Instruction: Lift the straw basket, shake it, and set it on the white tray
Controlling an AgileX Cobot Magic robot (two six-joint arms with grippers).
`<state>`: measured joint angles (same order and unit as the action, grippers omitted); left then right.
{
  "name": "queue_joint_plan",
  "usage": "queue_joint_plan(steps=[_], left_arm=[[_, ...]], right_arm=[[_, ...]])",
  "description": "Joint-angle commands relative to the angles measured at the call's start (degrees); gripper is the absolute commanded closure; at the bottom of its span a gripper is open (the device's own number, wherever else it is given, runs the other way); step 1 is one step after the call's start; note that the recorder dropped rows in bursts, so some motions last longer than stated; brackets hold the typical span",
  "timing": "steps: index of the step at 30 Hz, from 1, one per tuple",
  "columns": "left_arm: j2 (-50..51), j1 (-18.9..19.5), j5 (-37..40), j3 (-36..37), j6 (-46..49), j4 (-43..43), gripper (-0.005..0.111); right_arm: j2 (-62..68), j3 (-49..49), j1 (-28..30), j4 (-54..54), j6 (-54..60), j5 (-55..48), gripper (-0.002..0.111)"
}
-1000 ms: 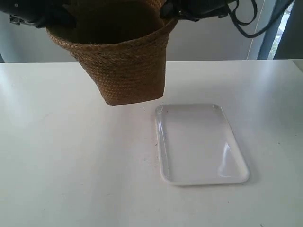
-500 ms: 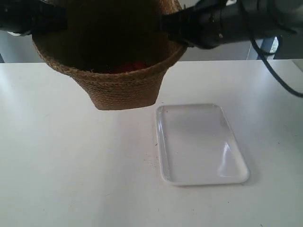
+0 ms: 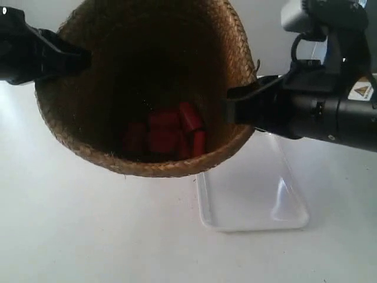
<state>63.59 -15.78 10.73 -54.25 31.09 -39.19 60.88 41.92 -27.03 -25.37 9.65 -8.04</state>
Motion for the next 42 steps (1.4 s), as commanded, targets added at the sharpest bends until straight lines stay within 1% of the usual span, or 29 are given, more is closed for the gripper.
queue_joint_plan(steps=[1, 4, 7, 9, 11, 15, 17, 20, 22, 23, 24, 26, 27, 28, 29, 30, 31, 32, 33, 34, 35, 36, 38, 39, 40, 41, 42], left_arm=[[-6.81, -2.18, -5.60, 5.15, 2.33, 0.71, 0.107], [-12.03, -2.18, -5.73, 9.65, 2.33, 0.71, 0.107], [-13.76, -2.18, -8.41, 12.85, 2.22, 0.71, 0.107], [-13.31, -2.18, -9.97, 13.59, 1.93, 0.71, 0.107], [-12.67, -2.18, -11.14, 13.59, 1.79, 0.61, 0.107], [-10.88, -2.18, -13.33, 13.59, -2.91, -1.26, 0.107], [-11.64, -2.18, -10.08, 12.55, -5.86, -1.40, 0.107], [-15.36, -2.86, -1.43, 9.59, -4.34, -1.40, 0.107], [-17.54, -4.04, -0.23, 9.53, -2.42, -1.40, 0.107], [-17.54, -4.40, -1.59, 10.55, -0.90, -1.40, 0.107], [-16.65, -4.40, -4.85, 12.25, -0.09, -1.40, 0.107], [-12.79, -4.40, -15.19, 16.00, -0.74, -1.51, 0.107], [-10.96, -4.30, -18.53, 16.48, -2.10, -1.62, 0.107], [-10.19, -4.30, -19.01, 15.91, -2.86, -1.63, 0.107], [-10.37, -4.42, -17.24, 14.79, -2.90, -1.63, 0.107], [-11.43, -4.72, -13.38, 13.01, -2.46, -1.15, 0.107], [-13.30, -5.23, -8.79, 11.07, -1.27, -0.39, 0.107], [-15.25, -5.71, -5.59, 9.80, -0.31, 0.30, 0.107], [-17.07, -6.15, -2.79, 8.66, 0.35, 0.84, 0.107], [-18.40, -6.40, -1.79, 8.30, 0.77, 0.94, 0.107], [-18.69, -6.58, -2.86, 8.80, 0.93, 0.94, 0.107], [-18.05, -6.58, -6.03, 10.28, 1.04, 0.94, 0.107], [-14.15, -6.58, -15.23, 13.79, 1.04, 0.94, 0.107], [-11.56, -6.58, -18.21, 14.71, 0.81, 0.94, 0.107], [-11.17, -6.58, -17.37, 14.28, 0.71, 0.94, 0.107], [-11.67, -6.93, -13.96, 13.06, 0.84, 1.11, 0.107], [-13.69, -7.24, -7.20, 10.56, 1.35, 2.00, 0.107]], right_arm=[[-5.84, -3.78, -0.53, 2.13, -0.83, 3.37, 0.108], [-9.19, -7.18, -0.53, 2.13, -2.47, 1.25, 0.108], [-9.13, -8.63, -0.53, 2.13, -1.89, 5.87, 0.108], [-7.87, -8.63, -0.53, 2.13, -2.26, 10.84, 0.108], [-6.42, -8.63, -0.53, 2.13, -2.26, 13.69, 0.108], [-4.12, -8.63, -0.53, 5.10, -1.86, 14.34, 0.108], [-5.28, -7.28, -0.75, 4.68, -3.57, 11.46, 0.108], [-10.84, -3.71, -2.66, 4.54, -5.20, 4.96, 0.108], [-13.94, -3.10, -3.97, 4.54, -5.20, 4.55, 0.108], [-14.07, -3.95, -4.41, 4.87, -4.61, 5.39, 0.108], [-13.04, -5.22, -4.41, 5.94, -3.34, 6.76, 0.108], [-7.45, -9.02, -3.32, 5.95, -0.62, 14.37, 0.108], [-5.07, -9.92, -2.82, 5.95, 0.65, 17.83, 0.108], [-2.43, -9.77, -2.46, 5.95, 1.06, 18.83, 0.108], [-2.07, -8.74, -2.46, 5.51, -0.13, 17.23, 0.108], [-2.53, -6.82, -2.93, 5.51, -2.97, 13.91, 0.108], [-4.69, -4.49, -4.02, 5.51, -5.18, 7.68, 0.108], [-6.18, -2.59, -4.91, 5.51, -6.09, 4.76, 0.108], [-7.95, -1.71, -6.18, 5.51, -6.08, 3.43, 0.108], [-9.37, -1.45, -7.33, 5.51, -5.55, 4.18, 0.108], [-9.68, -2.04, -7.99, 6.09, -4.14, 6.25, 0.108], [-9.07, -3.36, -8.15, 6.22, -2.32, 10.53, 0.108], [-3.29, -7.16, -7.51, 5.81, 0.92, 20.34, 0.108], [-0.20, -7.69, -6.74, 5.69, 1.97, 21.90, 0.108], [1.43, -6.92, -6.37, 4.79, 1.06, 19.93, 0.108], [0.98, -5.39, -6.48, 4.05, -2.03, 16.19, 0.108], [-1.06, -2.99, -7.17, 4.28, -4.45, 10.36, 0.108]])
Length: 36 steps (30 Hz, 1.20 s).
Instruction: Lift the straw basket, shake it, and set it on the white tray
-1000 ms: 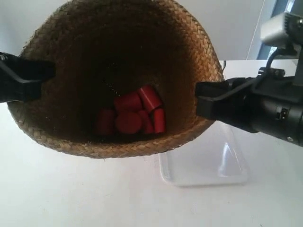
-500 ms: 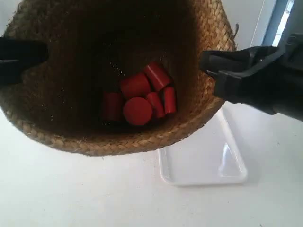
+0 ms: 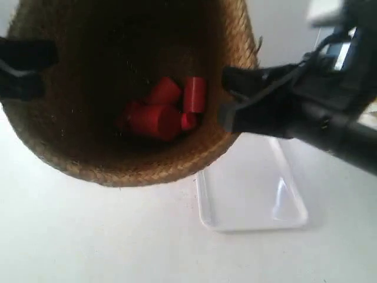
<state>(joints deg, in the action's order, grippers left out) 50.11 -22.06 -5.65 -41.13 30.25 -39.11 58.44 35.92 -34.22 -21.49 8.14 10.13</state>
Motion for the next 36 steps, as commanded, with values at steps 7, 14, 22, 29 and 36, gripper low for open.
queue_joint_plan(steps=[7, 14, 22, 29, 36], left_arm=[[0.10, -2.08, -4.36, 2.18, 5.21, 1.77, 0.107], [-4.76, -3.29, 13.97, -4.13, 5.84, 3.68, 0.107], [0.12, -3.38, 6.99, -1.72, 3.85, -0.63, 0.107], [2.16, -3.27, -1.10, 0.52, 4.01, 0.64, 0.107], [-1.30, -3.38, 20.88, -8.18, 4.52, 2.82, 0.107]], right_arm=[[2.62, -0.17, -0.88, 2.78, 4.60, 2.72, 0.108], [-4.66, 6.71, -2.43, 0.80, -0.38, -12.95, 0.108], [1.09, 4.05, 0.96, -3.72, 0.37, -9.63, 0.108], [0.46, 1.03, 0.25, -3.57, 6.80, -2.54, 0.108], [-6.65, 9.24, -0.72, -3.65, 5.05, -17.61, 0.108]])
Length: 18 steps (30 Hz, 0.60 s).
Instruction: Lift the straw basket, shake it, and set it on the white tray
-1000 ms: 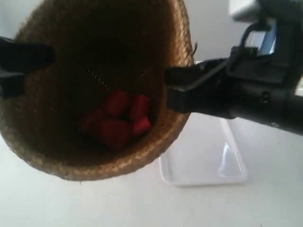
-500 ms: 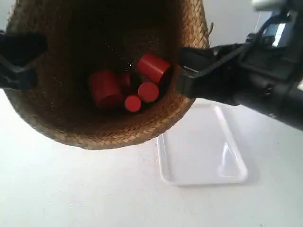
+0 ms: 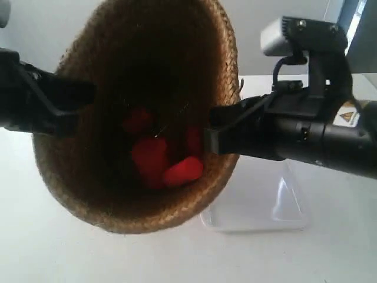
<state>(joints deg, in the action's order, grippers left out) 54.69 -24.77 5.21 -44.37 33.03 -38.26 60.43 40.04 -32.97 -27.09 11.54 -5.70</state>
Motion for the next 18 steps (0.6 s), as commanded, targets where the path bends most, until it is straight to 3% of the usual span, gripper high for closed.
queue_joint_plan(steps=[1, 5, 7, 11, 14, 18], left_arm=[[-6.69, -0.66, 6.85, -4.38, 1.74, 3.44, 0.107], [-1.32, -0.53, -9.60, 1.60, 1.50, 4.04, 0.107], [-1.00, -0.65, -7.83, 0.62, -0.25, 3.42, 0.107], [-7.62, -0.66, 3.88, -4.41, -0.50, 3.42, 0.107], [-9.40, -0.55, 1.02, -1.63, -0.39, 3.42, 0.107], [-2.59, -0.55, -9.13, 4.21, -1.02, 2.27, 0.107]], right_arm=[[-9.74, 4.53, -2.09, 2.74, 2.61, 2.32, 0.108], [-4.51, -1.86, 0.50, 2.52, 5.01, 14.48, 0.108], [-1.30, -1.33, 1.90, 2.36, 4.76, 9.38, 0.108], [-8.40, 3.83, 1.14, 1.24, 2.72, -1.18, 0.108], [-9.82, 1.77, 0.45, 1.55, 1.75, 5.39, 0.108], [-0.36, -2.66, 2.55, 1.53, 3.68, 10.50, 0.108]])
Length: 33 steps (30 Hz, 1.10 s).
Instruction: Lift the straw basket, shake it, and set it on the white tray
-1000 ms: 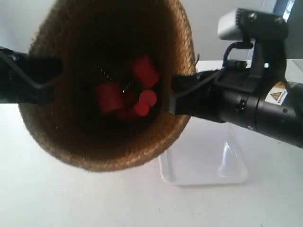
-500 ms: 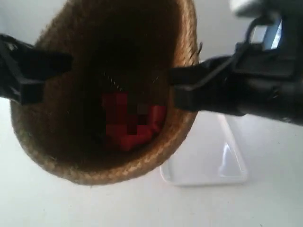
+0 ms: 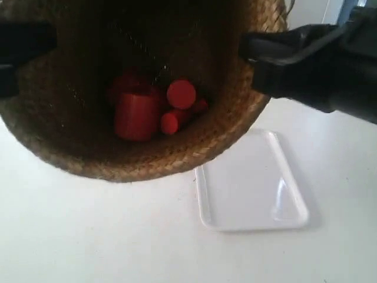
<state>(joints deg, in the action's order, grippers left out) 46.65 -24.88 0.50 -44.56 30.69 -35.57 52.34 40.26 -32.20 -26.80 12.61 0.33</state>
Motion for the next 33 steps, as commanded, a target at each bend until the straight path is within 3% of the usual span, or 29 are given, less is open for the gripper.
queue_joint_plan(steps=[1, 4, 5, 6, 8, 10, 11, 16, 19, 22, 28, 29, 32, 33], left_arm=[[5.35, -0.44, -2.77, 3.66, 0.28, -0.42, 0.107], [0.86, -0.44, 9.80, -1.68, -0.26, -0.42, 0.107], [-0.76, -0.44, 10.75, -2.47, -0.13, 0.17, 0.107], [-1.83, -0.44, 9.53, -2.47, 0.22, 1.46, 0.107], [-1.19, -0.44, -1.29, 1.25, -0.01, 2.85, 0.107], [3.81, -0.44, -12.48, 5.30, -1.28, -1.33, 0.107], [5.52, -0.44, -12.88, 5.47, -0.84, -2.66, 0.107], [-0.04, -0.54, 6.57, -2.99, 0.19, 0.29, 0.107], [-1.21, -0.42, 1.18, -1.29, 0.19, 2.78, 0.107], [5.74, -0.42, -7.33, 3.43, -0.45, 1.70, 0.107], [0.07, -0.42, 9.45, -3.87, -0.23, 2.92, 0.107], [-1.15, -0.42, 8.19, -3.76, -0.23, 4.36, 0.107], [6.05, -0.42, -9.97, 4.60, -1.45, 3.28, 0.107], [6.17, -0.42, -7.96, 3.58, -1.58, 1.94, 0.107]], right_arm=[[8.31, -1.86, 2.01, 0.43, 1.56, 1.55, 0.108], [3.24, 3.71, 1.02, -0.28, -2.12, -11.51, 0.108], [0.59, 4.78, 0.12, -0.10, -1.97, -11.82, 0.108], [-0.85, 4.78, -0.19, 0.48, -1.36, -9.55, 0.108], [-0.70, 1.53, -0.31, 2.34, 0.20, -0.33, 0.108], [3.95, -2.37, 0.73, 2.22, 1.12, 6.53, 0.108], [6.69, -2.73, 1.54, 2.22, 3.37, 6.60, 0.108], [1.23, 4.78, 0.85, 0.88, 0.55, -8.95, 0.108], [-1.44, 2.92, 0.12, 2.46, 3.37, -1.25, 0.108], [5.62, -2.71, 1.52, 2.35, 6.37, 6.54, 0.108], [-1.14, 4.86, 1.92, 0.87, 2.61, -11.08, 0.108], [-3.10, 4.77, 1.92, 1.16, 2.71, -9.03, 0.108], [4.89, -3.50, 2.29, 3.44, 8.48, 7.32, 0.108], [6.06, -2.85, 2.42, 3.13, 8.31, 5.17, 0.108]])
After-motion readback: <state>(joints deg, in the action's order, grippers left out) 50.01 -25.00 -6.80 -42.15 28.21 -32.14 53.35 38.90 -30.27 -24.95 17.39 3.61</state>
